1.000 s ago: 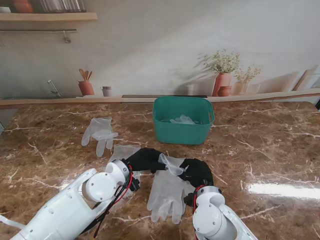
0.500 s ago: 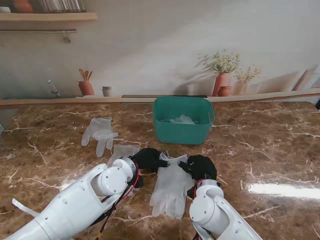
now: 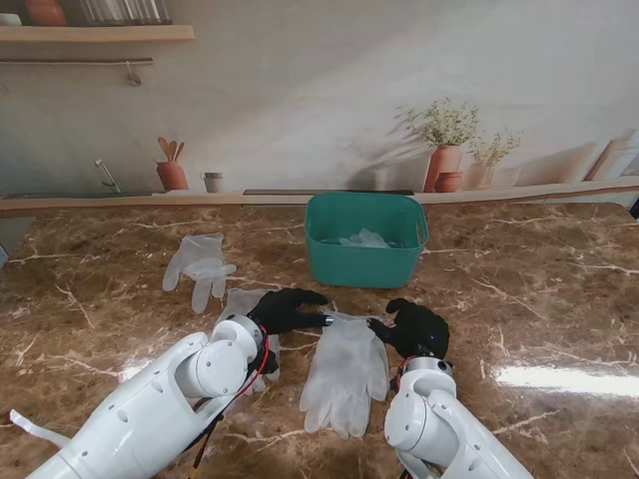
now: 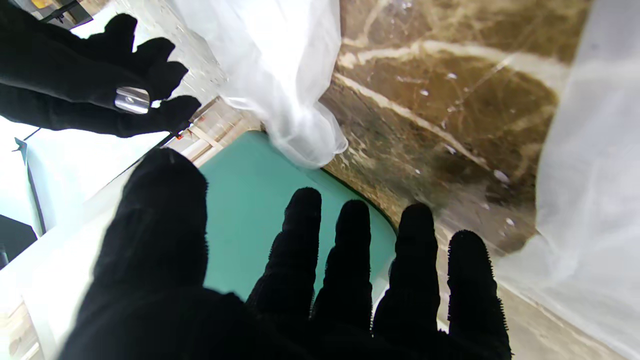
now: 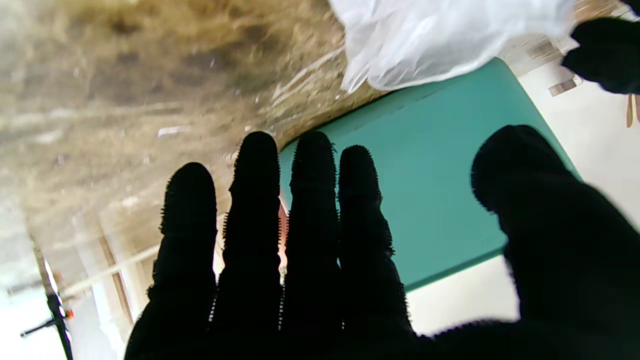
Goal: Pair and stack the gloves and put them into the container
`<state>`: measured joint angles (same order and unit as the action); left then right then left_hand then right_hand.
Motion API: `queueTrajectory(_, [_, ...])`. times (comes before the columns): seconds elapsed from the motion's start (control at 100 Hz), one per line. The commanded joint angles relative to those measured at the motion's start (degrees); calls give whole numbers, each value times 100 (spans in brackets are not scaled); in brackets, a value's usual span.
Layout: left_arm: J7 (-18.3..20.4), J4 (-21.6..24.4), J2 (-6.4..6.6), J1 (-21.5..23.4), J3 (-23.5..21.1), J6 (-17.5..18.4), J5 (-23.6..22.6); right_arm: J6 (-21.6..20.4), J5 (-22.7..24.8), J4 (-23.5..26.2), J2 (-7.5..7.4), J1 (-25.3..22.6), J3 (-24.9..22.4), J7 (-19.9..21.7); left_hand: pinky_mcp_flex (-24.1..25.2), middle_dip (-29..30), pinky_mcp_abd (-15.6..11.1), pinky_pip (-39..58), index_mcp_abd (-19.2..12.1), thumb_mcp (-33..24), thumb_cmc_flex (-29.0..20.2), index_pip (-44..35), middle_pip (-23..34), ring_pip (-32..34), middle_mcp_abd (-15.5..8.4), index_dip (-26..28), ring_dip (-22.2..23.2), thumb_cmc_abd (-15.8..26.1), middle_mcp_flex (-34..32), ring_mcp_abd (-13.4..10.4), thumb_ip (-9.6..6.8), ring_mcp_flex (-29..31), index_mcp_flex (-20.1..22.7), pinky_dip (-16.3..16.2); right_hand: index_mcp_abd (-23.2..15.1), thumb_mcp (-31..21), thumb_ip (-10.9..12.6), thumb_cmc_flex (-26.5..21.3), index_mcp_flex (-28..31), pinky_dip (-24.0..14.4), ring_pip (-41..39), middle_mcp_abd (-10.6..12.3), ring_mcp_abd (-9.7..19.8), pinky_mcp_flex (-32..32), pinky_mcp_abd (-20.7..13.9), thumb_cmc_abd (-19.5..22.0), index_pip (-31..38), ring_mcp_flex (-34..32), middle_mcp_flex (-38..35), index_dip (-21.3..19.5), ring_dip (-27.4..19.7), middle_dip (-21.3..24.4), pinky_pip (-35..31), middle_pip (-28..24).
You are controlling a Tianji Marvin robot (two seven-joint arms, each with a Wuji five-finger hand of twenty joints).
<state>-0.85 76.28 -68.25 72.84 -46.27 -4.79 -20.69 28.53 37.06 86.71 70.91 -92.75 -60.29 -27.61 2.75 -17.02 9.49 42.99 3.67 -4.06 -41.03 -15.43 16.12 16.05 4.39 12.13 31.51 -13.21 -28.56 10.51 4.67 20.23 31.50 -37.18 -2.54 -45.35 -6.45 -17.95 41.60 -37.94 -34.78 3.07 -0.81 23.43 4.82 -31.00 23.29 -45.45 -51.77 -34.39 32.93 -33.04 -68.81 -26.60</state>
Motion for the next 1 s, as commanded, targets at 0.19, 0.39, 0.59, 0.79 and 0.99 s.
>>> queueTrajectory(0.19, [-188, 711, 218, 698, -609, 184, -494, -610, 650, 51, -331, 166, 102, 472, 73, 356, -317, -888, -197, 448, -258, 104, -158, -567, -242, -89, -590, 273, 518, -563, -195, -459, -97, 513, -29, -646, 12, -467, -302, 46, 1003, -17, 236, -69, -3, -815, -170, 289, 562, 141, -628, 682, 754, 443])
queueTrajectory(0.39, [-329, 1206, 288, 1260, -1037, 350, -771, -776, 1006, -95, -496, 587, 521, 1054, 84, 383, -362, -962, -189, 482, -254, 102, -181, -621, -247, -88, -652, 291, 481, -590, -196, -431, -74, 527, 10, -1019, -133, -514, -386, 282, 1758, -56, 263, -65, 78, -1311, -303, 375, 781, 341, -1104, 1147, 1206, 945])
queueTrajectory(0.59, [-465, 1643, 335, 1782, -1461, 713, -970, -602, 1020, -552, -502, 1174, 1133, 1330, -24, 394, -728, -1481, -108, 505, -264, 178, -181, -605, -272, -130, -709, 262, 385, -637, -192, -350, 52, 917, 37, -1144, -171, -457, -357, 321, 1701, -95, 131, -70, 104, -1418, -316, 176, 642, 402, -1095, 1173, 1291, 921])
queueTrajectory(0.79, [-688, 2005, 354, 2268, -1836, 899, -1261, -192, 984, -1060, -448, 1698, 1825, 1496, -18, 406, -635, -1491, -199, 507, -243, 124, -200, -618, -288, -104, -745, 270, 328, -667, -193, -303, 127, 953, 368, -1226, -225, -405, -846, 19, 1191, -227, -20, 268, 102, -1512, -692, -258, 716, 679, -716, 1170, 713, 877])
queueTrajectory(0.99, [-778, 2141, 359, 2518, -2041, 987, -1350, 357, 1030, -1423, -355, 2035, 2385, 1492, -12, 421, -603, -1510, -243, 510, -232, 70, -228, -654, -310, -77, -789, 273, 317, -729, -191, -288, 182, 982, 594, -1439, -320, -405, -1166, -699, -1212, 359, 416, 270, -29, -1824, -799, -351, 332, 998, 1007, -642, -108, -1332])
